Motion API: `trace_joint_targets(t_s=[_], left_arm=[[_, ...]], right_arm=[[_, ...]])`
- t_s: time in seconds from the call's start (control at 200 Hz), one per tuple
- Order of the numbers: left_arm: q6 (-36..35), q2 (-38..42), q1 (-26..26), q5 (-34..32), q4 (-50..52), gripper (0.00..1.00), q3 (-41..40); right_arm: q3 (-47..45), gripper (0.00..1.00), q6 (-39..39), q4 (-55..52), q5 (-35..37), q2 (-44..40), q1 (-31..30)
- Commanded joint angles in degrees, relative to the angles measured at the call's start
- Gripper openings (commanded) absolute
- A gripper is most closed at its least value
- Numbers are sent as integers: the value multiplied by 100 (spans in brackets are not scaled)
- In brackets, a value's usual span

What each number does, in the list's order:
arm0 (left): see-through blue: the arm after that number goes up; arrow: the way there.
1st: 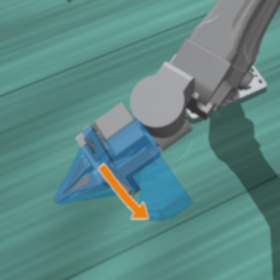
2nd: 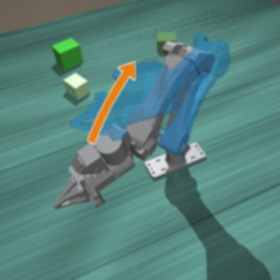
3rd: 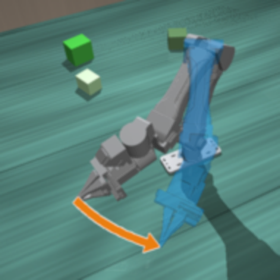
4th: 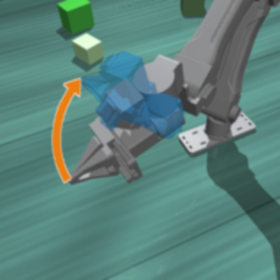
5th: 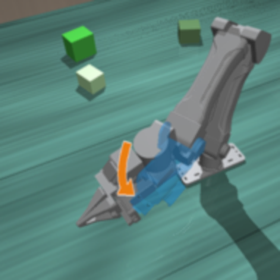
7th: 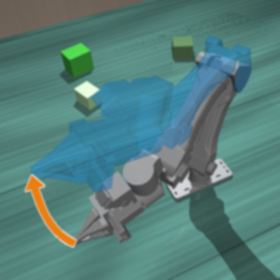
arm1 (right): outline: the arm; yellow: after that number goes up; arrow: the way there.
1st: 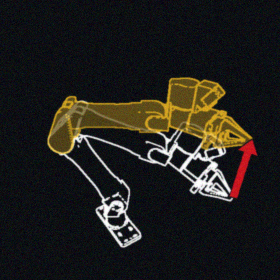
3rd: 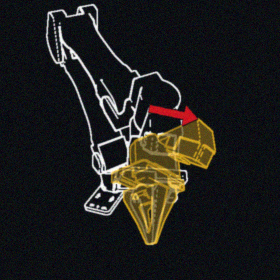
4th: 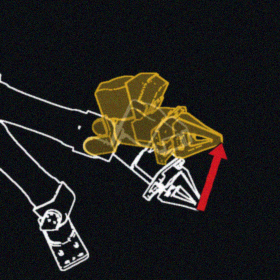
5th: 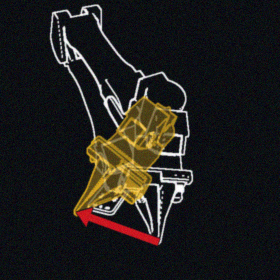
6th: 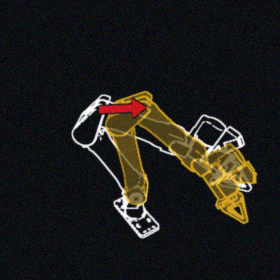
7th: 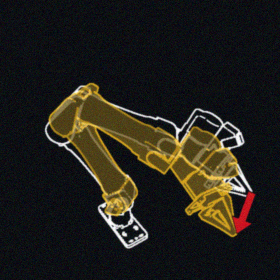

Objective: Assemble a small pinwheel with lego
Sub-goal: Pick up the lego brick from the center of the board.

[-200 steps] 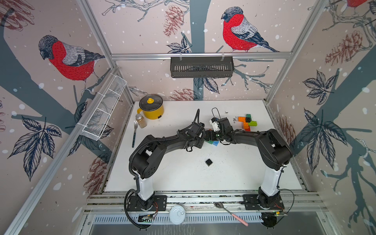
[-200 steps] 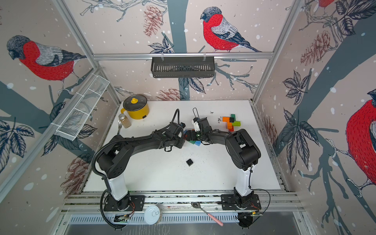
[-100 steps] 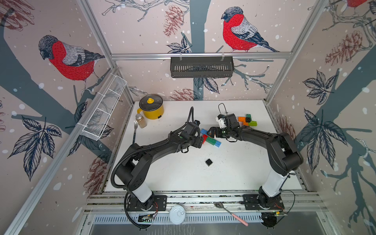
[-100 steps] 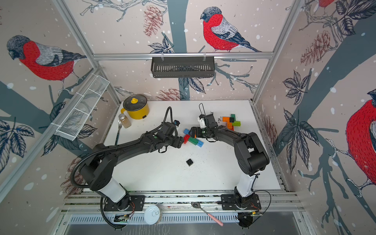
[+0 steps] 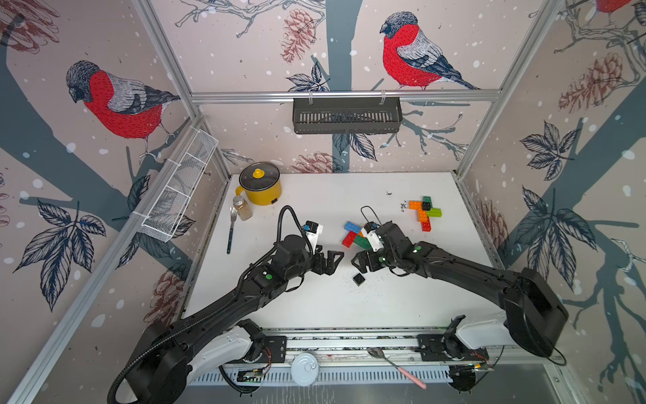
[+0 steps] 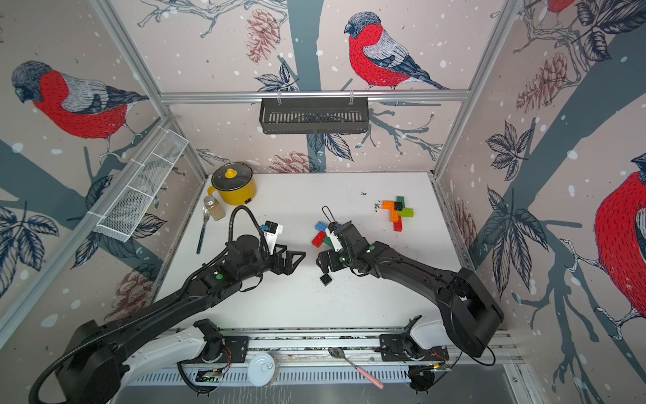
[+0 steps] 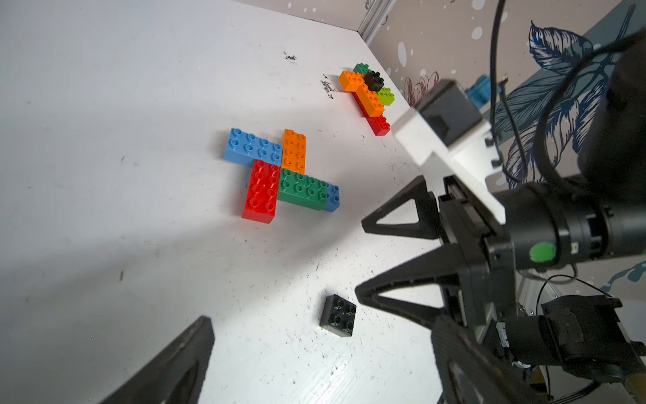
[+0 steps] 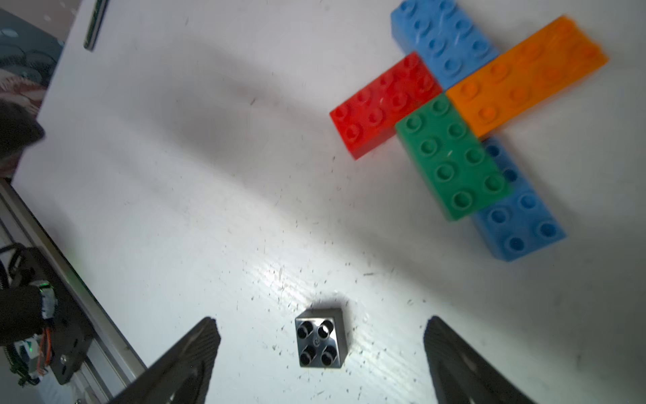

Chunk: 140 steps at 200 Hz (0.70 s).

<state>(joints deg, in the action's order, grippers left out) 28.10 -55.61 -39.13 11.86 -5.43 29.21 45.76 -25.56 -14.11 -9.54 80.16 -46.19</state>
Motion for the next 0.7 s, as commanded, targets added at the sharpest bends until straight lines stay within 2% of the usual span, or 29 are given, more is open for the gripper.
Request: trace_joint_targets(t_s=[0.0,0.285,0.695], left_arm=[[352,308,20,-66,-482,97,-290],[469,482,20,-201,-518,97,-506],[470,565,21,-403,-426,97,-544]], right_arm=[[-67,87,-202,-176,594,221,-258],[218,71,-80,-75,889,1106,-713],[373,53,-13,-263,954,1261,-869]])
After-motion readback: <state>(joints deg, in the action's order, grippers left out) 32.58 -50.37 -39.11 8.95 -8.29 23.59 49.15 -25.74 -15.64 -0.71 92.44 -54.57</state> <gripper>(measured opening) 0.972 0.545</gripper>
